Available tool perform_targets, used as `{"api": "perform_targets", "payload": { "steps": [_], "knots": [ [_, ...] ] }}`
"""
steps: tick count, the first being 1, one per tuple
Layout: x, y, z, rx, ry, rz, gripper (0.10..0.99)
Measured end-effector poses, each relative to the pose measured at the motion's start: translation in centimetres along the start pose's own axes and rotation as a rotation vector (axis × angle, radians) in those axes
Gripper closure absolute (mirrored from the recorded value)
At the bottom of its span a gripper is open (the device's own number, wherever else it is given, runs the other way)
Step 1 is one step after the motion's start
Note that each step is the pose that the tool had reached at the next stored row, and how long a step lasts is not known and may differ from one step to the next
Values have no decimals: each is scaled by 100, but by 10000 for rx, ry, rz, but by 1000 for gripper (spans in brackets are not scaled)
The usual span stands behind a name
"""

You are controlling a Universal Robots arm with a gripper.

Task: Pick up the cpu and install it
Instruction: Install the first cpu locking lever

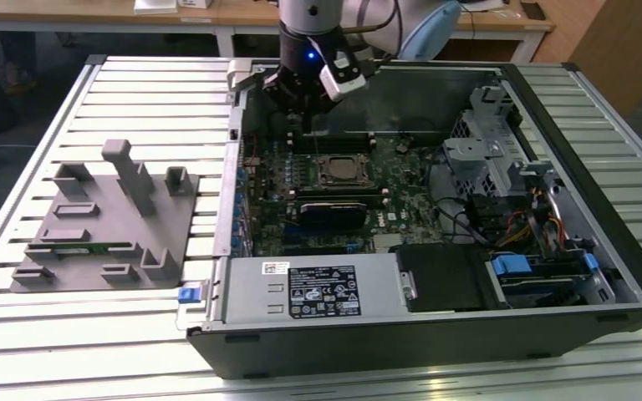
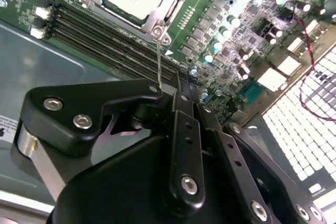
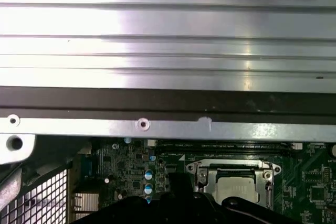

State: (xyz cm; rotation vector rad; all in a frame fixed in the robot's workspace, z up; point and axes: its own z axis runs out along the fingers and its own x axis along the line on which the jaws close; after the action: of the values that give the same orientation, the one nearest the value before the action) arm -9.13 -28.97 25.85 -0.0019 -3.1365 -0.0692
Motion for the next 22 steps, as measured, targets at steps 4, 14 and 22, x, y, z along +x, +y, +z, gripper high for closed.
{"api": "perform_targets", "payload": {
  "steps": [4,14,22],
  "knots": [
    [-49,0,-1,2,1,1,980],
    [-235,0,8,1,0,1,980],
    [-257,0,9,1,0,1,980]
  ]
}}
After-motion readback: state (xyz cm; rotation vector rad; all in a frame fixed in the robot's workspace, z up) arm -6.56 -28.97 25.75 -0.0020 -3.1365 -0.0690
